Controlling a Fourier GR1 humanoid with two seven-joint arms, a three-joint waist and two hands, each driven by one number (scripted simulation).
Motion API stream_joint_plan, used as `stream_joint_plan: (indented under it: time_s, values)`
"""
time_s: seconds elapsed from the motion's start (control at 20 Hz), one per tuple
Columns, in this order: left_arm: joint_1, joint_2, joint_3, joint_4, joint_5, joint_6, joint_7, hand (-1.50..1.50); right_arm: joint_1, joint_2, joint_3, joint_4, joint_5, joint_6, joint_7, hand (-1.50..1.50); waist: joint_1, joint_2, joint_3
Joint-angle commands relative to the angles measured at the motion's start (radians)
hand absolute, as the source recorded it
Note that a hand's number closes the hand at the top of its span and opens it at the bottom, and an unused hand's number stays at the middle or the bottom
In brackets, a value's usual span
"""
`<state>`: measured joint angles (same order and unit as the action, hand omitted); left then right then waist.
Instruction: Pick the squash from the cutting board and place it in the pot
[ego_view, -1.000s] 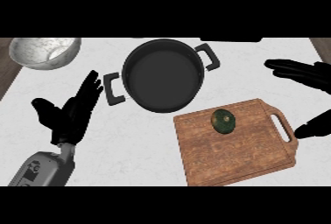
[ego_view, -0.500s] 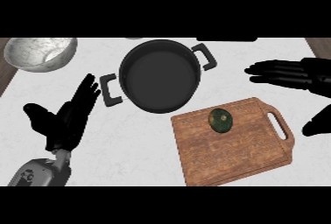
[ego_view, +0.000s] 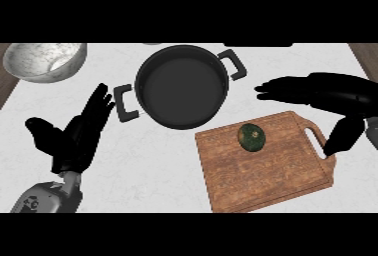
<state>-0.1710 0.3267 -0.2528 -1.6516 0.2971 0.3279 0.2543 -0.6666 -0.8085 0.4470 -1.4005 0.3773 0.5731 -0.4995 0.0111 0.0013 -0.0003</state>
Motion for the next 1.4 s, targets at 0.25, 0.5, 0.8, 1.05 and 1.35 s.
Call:
stream_joint_plan:
  time_s: [0.25, 0.5, 0.8, 1.05, 1.35]
  values:
    - [0.07, -0.029, 0.032, -0.036, -0.042, -0.036, -0.018, 0.0, 0.071, 0.069, -0.025, -0.002, 0.2, -0.022, -0.012, -1.5, -0.007, -0.003, 0.0]
    - [0.028, -0.055, 0.054, -0.015, -0.053, -0.055, 0.035, 0.0, 0.054, 0.137, -0.053, 0.109, 0.262, -0.014, -0.081, -1.5, -0.003, 0.0, 0.0]
    - [-0.024, -0.075, 0.09, 0.001, -0.081, -0.071, 0.061, 0.0, 0.147, 0.236, -0.063, -0.013, 0.297, -0.019, 0.004, -1.5, -0.009, -0.001, 0.0]
    - [0.003, -0.128, 0.083, 0.025, -0.116, -0.083, 0.024, 0.0, 0.154, 0.257, -0.115, 0.003, 0.345, 0.032, 0.038, -1.5, -0.008, 0.0, 0.0]
    - [-0.003, -0.12, 0.109, 0.016, -0.127, -0.122, 0.031, 0.0, 0.145, 0.341, -0.091, 0.004, 0.455, 0.02, 0.143, -1.5, -0.008, 0.0, 0.0]
